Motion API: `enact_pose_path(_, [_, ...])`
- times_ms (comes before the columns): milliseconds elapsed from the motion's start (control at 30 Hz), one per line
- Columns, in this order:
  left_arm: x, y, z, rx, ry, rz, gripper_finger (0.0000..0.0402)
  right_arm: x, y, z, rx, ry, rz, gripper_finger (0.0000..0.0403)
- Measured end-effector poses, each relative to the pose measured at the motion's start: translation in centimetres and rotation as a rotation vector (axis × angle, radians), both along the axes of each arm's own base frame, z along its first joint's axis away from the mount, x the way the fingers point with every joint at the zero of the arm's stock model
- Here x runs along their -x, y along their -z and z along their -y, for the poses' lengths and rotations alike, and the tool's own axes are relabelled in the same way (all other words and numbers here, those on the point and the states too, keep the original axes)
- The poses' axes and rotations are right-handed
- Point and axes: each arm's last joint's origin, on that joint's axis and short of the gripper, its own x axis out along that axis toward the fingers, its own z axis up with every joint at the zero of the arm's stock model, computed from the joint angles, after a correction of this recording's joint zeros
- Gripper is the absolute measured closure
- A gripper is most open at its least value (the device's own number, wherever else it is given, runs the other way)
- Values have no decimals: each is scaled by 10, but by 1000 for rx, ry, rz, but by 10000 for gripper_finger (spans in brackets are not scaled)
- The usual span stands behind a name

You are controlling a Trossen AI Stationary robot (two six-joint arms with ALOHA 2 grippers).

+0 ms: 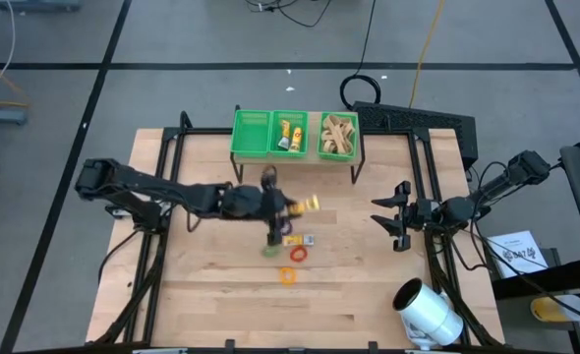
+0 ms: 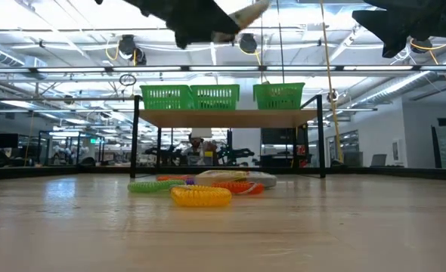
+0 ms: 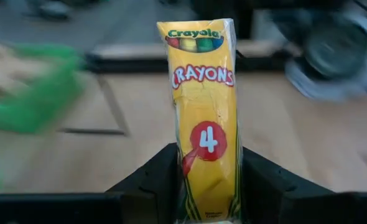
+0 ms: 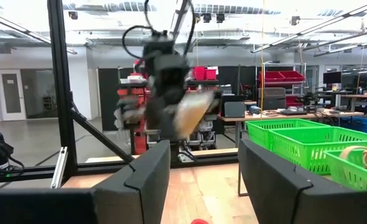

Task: Pick & Place Office Desk Supplies
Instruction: Put the yellow crayon box into the middle green bin on the shelf

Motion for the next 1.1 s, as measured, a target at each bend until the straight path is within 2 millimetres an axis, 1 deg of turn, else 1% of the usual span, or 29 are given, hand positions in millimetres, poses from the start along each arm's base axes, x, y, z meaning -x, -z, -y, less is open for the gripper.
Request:
enact_pose_path(200, [9,-29,-35,-108,-239,146,257,0,0,0,1,1,-1,220])
enact_pose_path(367, [12,-41,-72,-124,-401,255,256,0,0,0,2,2,-4,220])
enact_pose_path(500, [16,-44,-106,-78,-523,317,256,0,0,0,2,2,-4,220])
enact_pose_path(667, [26,-41,-141,106,-661,376,256,0,0,0,2,3,-5,220])
enact_pose_path(733, [28,-40,-149,182,-680,397,256,0,0,0,3,4,-5,220])
enact_pose_path(833, [29,-38,-156,239,-660,408,256,0,0,0,4,6,-5,220])
enact_pose_path(1100, [13,-19,-155,263,-621,379,256,0,0,0,5,7,-6,220])
